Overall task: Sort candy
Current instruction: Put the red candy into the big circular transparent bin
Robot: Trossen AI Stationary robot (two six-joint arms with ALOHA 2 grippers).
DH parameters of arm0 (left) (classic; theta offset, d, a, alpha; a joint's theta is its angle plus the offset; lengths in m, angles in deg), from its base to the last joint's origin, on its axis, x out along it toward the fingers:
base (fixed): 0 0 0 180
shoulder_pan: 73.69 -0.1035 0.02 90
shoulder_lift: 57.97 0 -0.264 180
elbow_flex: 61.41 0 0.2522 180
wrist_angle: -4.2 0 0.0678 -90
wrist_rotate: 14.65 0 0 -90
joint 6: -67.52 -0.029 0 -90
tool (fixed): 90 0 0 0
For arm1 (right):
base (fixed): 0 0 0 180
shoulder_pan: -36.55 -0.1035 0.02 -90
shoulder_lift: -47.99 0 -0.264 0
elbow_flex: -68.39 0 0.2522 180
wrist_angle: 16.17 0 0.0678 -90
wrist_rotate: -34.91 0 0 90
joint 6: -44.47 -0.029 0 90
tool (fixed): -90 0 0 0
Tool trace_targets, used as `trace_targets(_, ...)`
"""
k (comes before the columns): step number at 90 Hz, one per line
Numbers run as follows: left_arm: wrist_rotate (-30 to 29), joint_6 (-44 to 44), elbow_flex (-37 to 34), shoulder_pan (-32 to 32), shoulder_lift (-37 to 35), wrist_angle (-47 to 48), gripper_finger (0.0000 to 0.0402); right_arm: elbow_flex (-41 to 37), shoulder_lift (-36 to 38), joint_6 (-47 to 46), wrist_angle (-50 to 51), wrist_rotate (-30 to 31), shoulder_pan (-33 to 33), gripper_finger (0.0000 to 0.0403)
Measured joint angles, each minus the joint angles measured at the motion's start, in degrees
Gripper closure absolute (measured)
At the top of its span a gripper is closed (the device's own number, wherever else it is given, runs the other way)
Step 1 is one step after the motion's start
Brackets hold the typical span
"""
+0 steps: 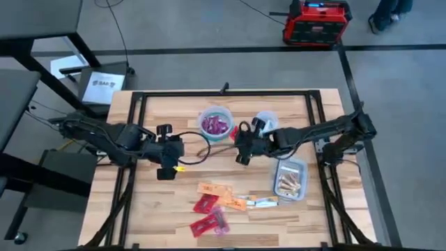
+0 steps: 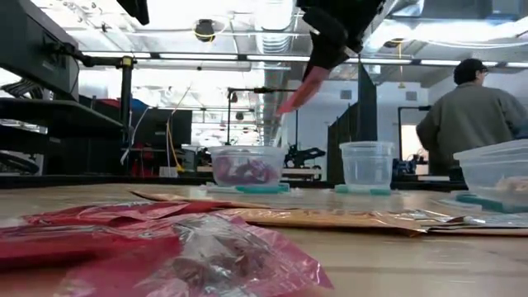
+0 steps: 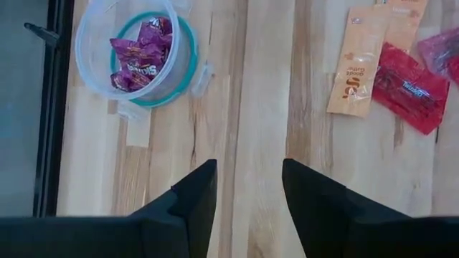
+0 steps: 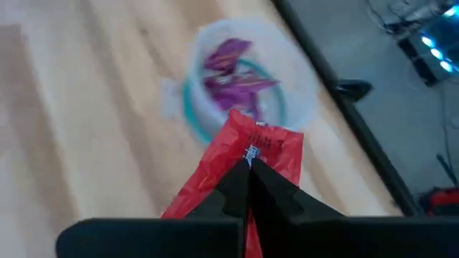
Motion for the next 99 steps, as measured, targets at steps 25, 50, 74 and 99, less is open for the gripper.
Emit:
trace_targets(25,0.00,0.21,0.00,0.00,0.00,0.97,0.0258,-0.10,7.28,-1.87,9.74,0.31,4.66,0.0403)
trace_targets(50,-0.02,1.49,-4.36,0.53,-0.07,0.88,0.0258,-0.22,11.62,-8.49,20.68,3.17,7.31,0.0403)
trace_targets(74,0.00,2.28,-6.80,1.07,-0.04,0.27,0.0258,-8.17,14.23,-16.61,16.57,0.69,9.72,0.0403)
trace_targets(99,0.00,2.23,-6.80,1.07,-0.04,-0.03,0.0258,-21.46,11.69,-11.99,-11.39,-16.44,8.88,0.0358)
